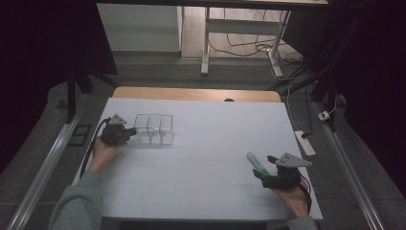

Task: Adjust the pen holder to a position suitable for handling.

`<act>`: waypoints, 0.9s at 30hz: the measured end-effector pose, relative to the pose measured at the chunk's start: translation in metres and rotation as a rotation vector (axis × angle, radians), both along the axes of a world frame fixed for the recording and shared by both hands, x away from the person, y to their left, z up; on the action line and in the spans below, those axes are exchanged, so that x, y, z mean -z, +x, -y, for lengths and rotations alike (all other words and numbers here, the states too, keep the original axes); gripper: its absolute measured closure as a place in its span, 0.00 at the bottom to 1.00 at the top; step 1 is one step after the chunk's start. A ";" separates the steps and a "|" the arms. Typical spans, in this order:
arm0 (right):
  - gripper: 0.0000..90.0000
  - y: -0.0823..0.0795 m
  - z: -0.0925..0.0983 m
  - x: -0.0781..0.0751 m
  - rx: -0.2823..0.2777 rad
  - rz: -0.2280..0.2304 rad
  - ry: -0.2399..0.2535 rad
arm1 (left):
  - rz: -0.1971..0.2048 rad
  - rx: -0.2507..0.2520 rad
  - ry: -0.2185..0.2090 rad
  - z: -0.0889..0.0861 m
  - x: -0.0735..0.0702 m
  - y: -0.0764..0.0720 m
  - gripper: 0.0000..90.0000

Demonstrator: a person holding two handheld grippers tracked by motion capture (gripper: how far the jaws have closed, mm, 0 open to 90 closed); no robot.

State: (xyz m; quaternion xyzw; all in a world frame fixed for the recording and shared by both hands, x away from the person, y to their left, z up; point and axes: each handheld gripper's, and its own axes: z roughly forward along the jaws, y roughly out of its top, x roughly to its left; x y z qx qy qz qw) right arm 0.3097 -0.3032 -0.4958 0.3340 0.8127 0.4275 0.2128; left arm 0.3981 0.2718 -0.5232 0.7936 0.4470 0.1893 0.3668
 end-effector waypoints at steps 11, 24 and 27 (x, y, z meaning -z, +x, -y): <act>0.22 -0.001 0.001 0.000 0.000 0.001 -0.001 | -0.008 0.024 0.001 0.015 0.001 0.004 0.99; 0.22 0.000 0.001 0.002 -0.003 -0.005 -0.005 | -0.013 0.063 0.020 0.042 0.003 0.009 0.99; 0.22 0.000 0.001 0.002 -0.003 -0.003 -0.003 | -0.011 0.073 0.023 0.049 0.003 0.011 0.99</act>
